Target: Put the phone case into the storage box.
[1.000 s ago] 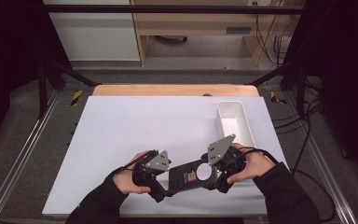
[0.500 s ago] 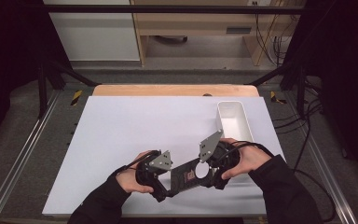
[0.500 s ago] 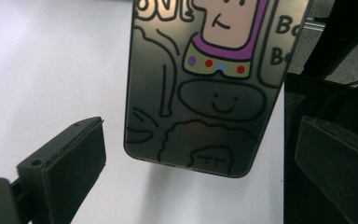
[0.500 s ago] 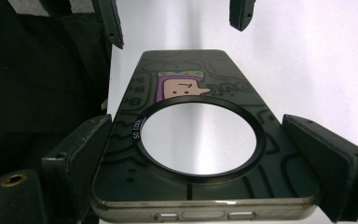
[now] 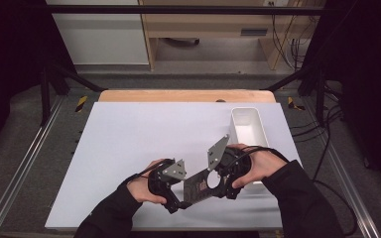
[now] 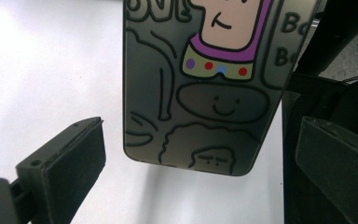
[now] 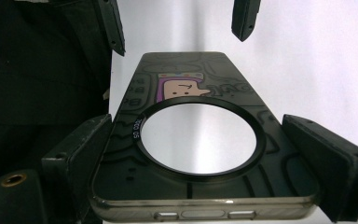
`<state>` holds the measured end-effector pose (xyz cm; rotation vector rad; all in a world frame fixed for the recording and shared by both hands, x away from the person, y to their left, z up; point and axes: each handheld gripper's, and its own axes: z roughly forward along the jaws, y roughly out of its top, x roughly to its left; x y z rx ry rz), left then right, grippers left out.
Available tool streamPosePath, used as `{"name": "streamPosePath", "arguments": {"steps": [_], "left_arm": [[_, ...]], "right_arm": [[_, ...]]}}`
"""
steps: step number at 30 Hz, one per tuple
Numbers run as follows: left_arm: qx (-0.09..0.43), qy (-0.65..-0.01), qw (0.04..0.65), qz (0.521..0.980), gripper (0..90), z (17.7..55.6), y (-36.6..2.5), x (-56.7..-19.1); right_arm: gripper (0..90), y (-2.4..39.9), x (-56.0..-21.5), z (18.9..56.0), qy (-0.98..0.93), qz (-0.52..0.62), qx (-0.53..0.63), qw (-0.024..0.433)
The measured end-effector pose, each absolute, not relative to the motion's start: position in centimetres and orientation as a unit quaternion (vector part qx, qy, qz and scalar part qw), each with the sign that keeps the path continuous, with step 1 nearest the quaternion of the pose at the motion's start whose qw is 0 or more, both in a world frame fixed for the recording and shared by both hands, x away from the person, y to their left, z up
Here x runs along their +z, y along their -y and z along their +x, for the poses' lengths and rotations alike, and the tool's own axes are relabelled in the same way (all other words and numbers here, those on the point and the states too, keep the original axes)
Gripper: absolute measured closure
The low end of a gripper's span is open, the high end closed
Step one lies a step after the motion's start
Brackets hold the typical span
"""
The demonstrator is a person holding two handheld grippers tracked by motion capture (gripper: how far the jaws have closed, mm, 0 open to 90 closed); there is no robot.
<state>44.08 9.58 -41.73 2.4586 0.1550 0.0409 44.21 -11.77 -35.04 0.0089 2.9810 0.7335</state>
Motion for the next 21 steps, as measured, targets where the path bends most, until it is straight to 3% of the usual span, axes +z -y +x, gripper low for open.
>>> {"name": "streamPosePath", "arguments": {"steps": [21], "left_arm": [[0.01, -0.049, 0.304, 0.951, 1.2, 44.6, -7.7, -42.0]], "right_arm": [[12.1, 9.6, -34.1, 44.2, -0.981, -0.009, 0.19, 0.042]]}}
